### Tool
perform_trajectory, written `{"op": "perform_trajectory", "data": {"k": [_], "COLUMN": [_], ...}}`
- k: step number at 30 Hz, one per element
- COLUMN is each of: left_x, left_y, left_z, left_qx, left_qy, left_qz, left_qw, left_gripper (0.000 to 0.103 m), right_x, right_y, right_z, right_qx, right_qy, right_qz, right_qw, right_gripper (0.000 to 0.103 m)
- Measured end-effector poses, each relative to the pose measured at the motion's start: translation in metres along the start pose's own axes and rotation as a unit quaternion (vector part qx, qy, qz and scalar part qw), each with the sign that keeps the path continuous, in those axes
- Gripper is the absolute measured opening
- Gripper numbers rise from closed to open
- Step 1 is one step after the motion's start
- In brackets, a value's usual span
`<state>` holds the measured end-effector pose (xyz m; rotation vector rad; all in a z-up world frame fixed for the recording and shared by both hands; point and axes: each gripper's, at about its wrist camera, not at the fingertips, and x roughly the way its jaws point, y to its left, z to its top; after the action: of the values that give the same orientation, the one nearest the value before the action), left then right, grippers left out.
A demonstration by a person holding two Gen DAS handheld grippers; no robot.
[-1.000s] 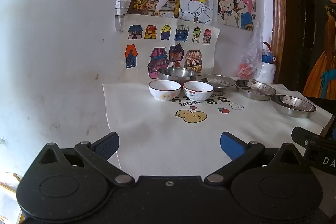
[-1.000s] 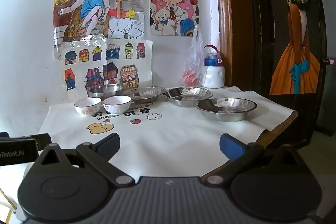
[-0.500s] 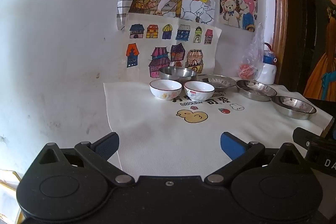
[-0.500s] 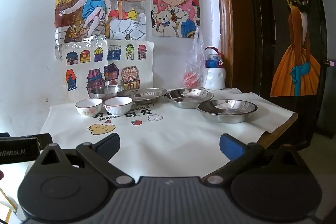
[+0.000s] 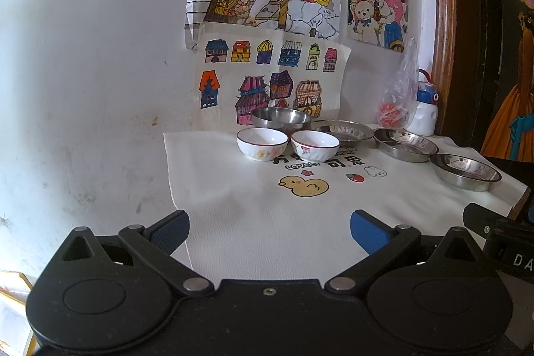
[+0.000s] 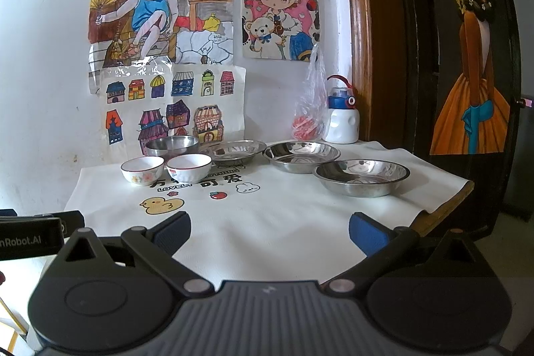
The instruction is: Organize plates and bowls
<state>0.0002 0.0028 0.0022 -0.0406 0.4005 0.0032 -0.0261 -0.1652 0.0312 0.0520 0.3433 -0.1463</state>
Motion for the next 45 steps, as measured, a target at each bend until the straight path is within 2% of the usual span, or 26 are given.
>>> {"op": "perform_trajectory", "data": {"k": [45], "left_x": [0.001], "left_y": [0.002], "left_z": [0.001], "left_qx": [-0.003], "left_qy": [-0.001], "left_qz": [0.0], "left_qw": [1.0], "left_gripper": [0.102], "right_x": [-0.001], "right_y": [0.004], "right_z": [0.001], "right_qx": [-0.003], "right_qy": [0.001], "right_qz": [-0.001], "right_qw": [1.0], "right_gripper": [0.103]}}
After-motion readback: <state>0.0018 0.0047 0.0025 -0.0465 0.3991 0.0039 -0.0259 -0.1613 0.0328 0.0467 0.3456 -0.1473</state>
